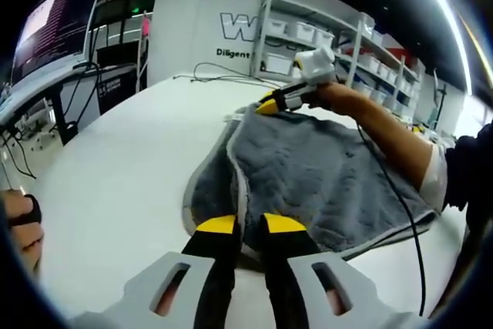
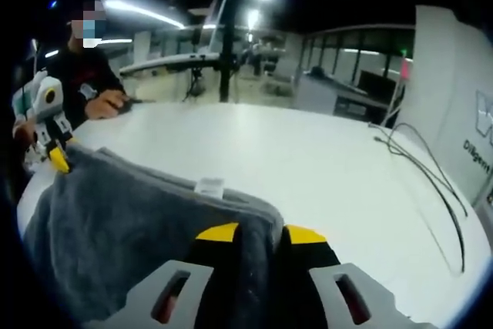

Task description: Open the folded towel by lifting each exposed corner and separating the folded layers until the towel lies flat within the target outline without major curled edges

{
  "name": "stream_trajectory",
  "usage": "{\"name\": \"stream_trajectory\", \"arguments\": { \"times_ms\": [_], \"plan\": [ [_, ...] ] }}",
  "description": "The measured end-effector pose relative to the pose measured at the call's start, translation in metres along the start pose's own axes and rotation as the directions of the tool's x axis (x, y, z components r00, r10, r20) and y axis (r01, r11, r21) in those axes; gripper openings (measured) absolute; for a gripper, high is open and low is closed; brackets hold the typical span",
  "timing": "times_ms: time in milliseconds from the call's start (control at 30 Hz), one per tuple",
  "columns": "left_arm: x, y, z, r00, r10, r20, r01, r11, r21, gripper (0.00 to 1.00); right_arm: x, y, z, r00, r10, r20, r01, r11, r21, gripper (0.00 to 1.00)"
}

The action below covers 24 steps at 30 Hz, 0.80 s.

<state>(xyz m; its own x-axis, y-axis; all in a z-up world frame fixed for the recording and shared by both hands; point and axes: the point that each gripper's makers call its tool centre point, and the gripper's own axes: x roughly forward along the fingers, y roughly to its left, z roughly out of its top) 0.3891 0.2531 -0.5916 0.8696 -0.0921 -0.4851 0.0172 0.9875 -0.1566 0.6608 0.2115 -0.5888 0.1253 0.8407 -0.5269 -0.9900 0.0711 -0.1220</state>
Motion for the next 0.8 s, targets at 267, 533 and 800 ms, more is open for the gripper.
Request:
{"name": "stream_trajectory", "arguments": {
  "times_ms": [267, 533, 800],
  "plan": [
    [-0.0002, 0.0015, 0.0006, 1.0, 0.004, 0.002, -0.004, 1.0, 0.0, 0.07, -0.0021, 0.0031, 0.0023, 1.0, 0.007, -0.002, -0.007, 1.0, -0.015, 0.09],
    [-0.001, 0.0011, 0.0012, 1.0, 0.002, 0.005, -0.002, 1.0, -0.002, 0.03, -0.0022, -0.0006, 0.0044, 1.0, 0.015, 0.001, -0.015, 1.0, -0.012, 0.0],
    [-0.0044, -0.0009, 0.0011, 1.0, -0.002, 0.012, 0.002, 1.0, -0.02, 0.03, -0.0047, 0.002, 0.0068, 1.0, 0.02, 0.004, -0.02, 1.0, 0.003, 0.0]
  ]
}}
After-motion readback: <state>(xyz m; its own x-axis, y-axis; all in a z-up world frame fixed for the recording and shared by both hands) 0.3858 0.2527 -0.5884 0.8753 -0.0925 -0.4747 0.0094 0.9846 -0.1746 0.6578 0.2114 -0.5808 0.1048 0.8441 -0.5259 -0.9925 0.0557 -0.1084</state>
